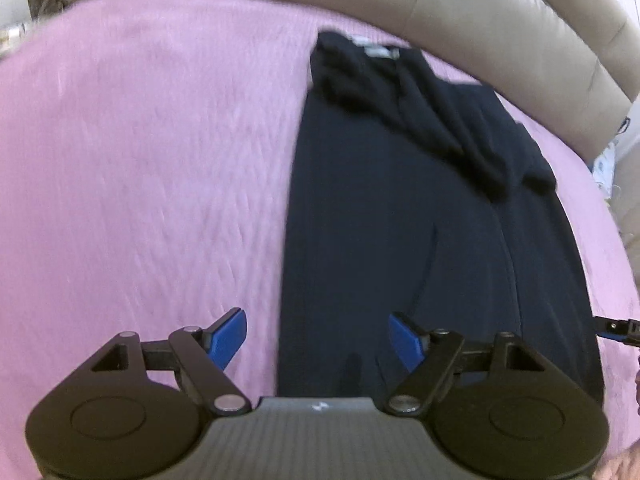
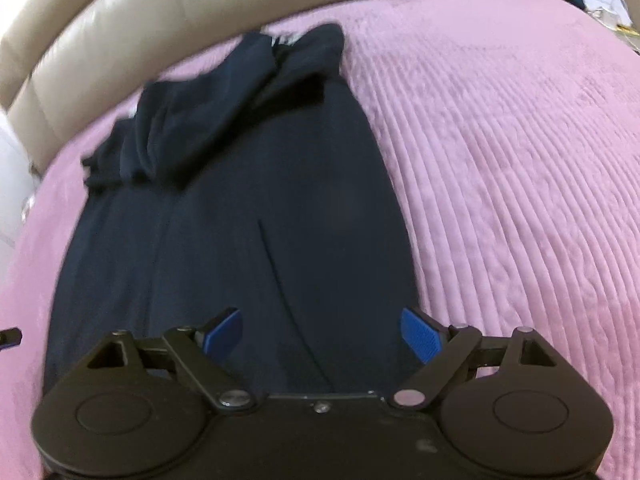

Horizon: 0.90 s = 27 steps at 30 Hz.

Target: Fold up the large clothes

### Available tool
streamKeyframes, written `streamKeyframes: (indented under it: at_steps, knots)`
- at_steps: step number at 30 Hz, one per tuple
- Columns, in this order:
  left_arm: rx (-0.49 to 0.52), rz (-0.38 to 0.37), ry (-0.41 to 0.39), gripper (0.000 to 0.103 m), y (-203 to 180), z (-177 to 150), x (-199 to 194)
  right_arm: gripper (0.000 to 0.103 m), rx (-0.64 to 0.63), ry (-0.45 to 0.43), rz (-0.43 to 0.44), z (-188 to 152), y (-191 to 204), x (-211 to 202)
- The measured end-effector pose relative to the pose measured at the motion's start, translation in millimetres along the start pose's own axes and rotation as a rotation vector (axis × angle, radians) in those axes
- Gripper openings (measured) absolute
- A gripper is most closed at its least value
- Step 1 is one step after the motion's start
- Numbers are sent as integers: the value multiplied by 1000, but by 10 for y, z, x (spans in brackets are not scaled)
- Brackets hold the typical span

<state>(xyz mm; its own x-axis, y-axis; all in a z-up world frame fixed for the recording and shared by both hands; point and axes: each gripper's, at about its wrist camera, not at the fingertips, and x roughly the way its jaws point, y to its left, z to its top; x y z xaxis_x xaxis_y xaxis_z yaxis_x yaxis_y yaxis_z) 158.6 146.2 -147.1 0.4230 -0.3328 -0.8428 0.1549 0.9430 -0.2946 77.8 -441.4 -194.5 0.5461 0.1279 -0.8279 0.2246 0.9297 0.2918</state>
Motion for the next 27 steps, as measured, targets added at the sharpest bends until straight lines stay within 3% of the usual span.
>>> streamKeyframes:
  at_steps: [2, 5, 7, 11, 12, 14, 16, 18, 21, 22, 25, 27]
  knots:
    - [-38, -26, 15, 75, 50, -202, 59, 102, -22, -21, -11, -64, -125, -54]
    - [-97, -41, 22, 71, 116, -406, 122, 103, 142, 33, -46, -134, -428, 37]
    - [-110, -45, -11, 70, 157, -528, 97, 103, 190, 36, -12, -135, -489, 42]
    - [-146, -66, -30, 67, 209, -652, 46, 103, 161, 112, 67, -141, -384, 93]
    - [-155, -78, -24, 64, 225, -677, 38, 103, 152, 117, 80, -143, -367, 94]
    - [-168, -93, -4, 47, 254, -724, 13, 103, 164, 118, 98, -146, -386, 84]
    - [-179, -111, 11, 43, 294, -787, -19, 103, 208, 125, 156, -168, -444, 68]
    - [-211, -160, 32, 43, 340, -861, -17, 103, 265, 171, 256, -187, -521, 83]
    - [-228, -190, 35, 43, 343, -922, 13, 103, 234, 196, 273, -202, -426, 101]
    - [-228, -190, 33, 43, 330, -909, 34, 101, 227, 200, 290, -203, -399, 103]
    - [-219, -198, 6, 43, 276, -840, 68, 80, 201, 208, 340, -194, -318, 112]
    - [-231, -215, -13, 43, 256, -798, 127, 79, 176, 221, 294, -187, -263, 141]
